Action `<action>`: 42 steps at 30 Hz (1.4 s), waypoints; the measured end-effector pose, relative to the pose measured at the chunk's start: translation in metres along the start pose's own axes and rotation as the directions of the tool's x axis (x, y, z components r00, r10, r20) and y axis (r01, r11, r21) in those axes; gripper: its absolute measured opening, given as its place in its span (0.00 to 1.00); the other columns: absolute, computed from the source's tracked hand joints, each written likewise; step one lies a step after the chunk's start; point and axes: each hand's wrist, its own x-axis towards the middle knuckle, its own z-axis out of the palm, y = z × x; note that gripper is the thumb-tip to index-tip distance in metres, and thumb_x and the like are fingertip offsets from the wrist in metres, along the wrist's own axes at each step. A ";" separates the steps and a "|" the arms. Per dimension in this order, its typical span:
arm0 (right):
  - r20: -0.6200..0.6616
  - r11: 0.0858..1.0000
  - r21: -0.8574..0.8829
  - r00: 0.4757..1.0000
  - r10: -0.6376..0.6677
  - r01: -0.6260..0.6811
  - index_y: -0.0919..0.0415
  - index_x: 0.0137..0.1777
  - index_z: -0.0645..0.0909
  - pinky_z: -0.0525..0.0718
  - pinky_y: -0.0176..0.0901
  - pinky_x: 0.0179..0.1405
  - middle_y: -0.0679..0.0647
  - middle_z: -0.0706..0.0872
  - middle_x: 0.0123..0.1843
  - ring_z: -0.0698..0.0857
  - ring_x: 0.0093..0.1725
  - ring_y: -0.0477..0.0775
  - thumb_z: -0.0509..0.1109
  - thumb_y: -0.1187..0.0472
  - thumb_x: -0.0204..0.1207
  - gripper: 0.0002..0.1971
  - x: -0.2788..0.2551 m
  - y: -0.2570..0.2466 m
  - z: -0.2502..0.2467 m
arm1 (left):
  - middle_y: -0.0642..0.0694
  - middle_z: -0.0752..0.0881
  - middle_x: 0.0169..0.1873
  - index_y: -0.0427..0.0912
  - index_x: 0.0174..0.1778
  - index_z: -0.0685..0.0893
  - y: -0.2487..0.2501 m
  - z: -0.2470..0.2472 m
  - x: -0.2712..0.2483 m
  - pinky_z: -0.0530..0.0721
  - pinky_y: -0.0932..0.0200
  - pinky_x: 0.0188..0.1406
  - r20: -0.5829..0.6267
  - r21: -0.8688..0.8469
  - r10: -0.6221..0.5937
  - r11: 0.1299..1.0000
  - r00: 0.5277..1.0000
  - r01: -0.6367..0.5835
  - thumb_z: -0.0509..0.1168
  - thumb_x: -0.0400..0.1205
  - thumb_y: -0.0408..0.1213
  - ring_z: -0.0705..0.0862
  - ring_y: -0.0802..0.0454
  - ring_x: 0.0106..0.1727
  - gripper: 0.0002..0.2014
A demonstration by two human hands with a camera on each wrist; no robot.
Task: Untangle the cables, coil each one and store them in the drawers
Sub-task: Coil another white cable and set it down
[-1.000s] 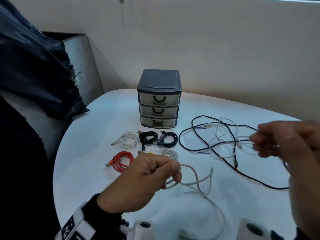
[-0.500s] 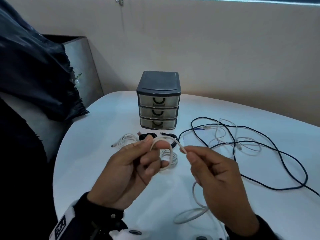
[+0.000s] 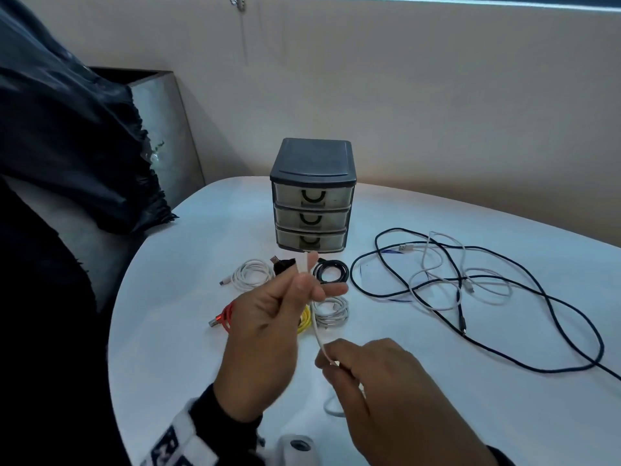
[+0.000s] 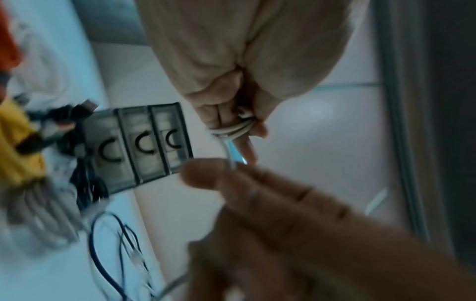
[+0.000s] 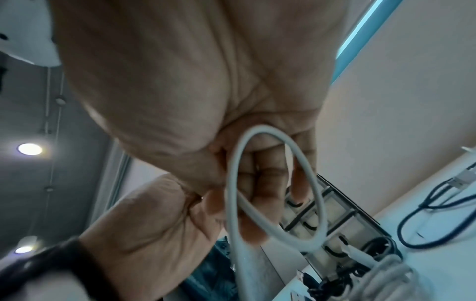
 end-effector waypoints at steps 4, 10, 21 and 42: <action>-0.296 0.996 -0.054 0.952 -0.077 0.064 0.51 0.38 0.85 0.75 0.47 0.39 0.48 0.78 0.25 0.79 0.28 0.54 0.60 0.55 0.75 0.12 -0.012 0.012 -0.004 | 0.55 0.84 0.37 0.43 0.37 0.77 -0.012 0.002 -0.002 0.78 0.65 0.39 0.170 0.559 0.299 0.755 0.939 -0.342 0.55 0.90 0.43 0.84 0.59 0.41 0.17; -0.443 0.992 0.123 0.896 0.039 0.017 0.46 0.40 0.84 0.70 0.39 0.47 0.37 0.81 0.32 0.77 0.38 0.44 0.63 0.51 0.77 0.08 -0.008 0.038 -0.031 | 0.55 0.77 0.29 0.52 0.32 0.73 -0.008 -0.001 -0.010 0.74 0.61 0.37 0.381 0.643 0.113 0.681 0.917 -0.351 0.53 0.88 0.49 0.79 0.57 0.36 0.18; -0.229 0.913 0.381 0.941 0.249 -0.149 0.37 0.56 0.86 0.73 0.26 0.36 0.27 0.86 0.44 0.83 0.43 0.31 0.65 0.52 0.83 0.11 0.000 0.069 -0.015 | 0.53 0.67 0.18 0.37 0.37 0.93 0.013 -0.016 0.001 0.81 0.69 0.34 0.367 -0.263 -0.308 0.870 0.878 0.416 0.67 0.77 0.44 0.69 0.56 0.17 0.14; -0.103 0.626 0.776 0.962 0.254 -0.083 0.23 0.68 0.75 0.66 0.43 0.25 0.47 0.66 0.24 0.63 0.25 0.51 0.63 0.42 0.80 0.18 0.005 0.025 0.028 | 0.55 0.72 0.26 0.34 0.49 0.91 0.014 -0.084 0.037 0.88 0.62 0.52 -0.024 -0.872 -0.343 0.466 0.939 0.148 0.58 0.86 0.41 0.78 0.63 0.31 0.18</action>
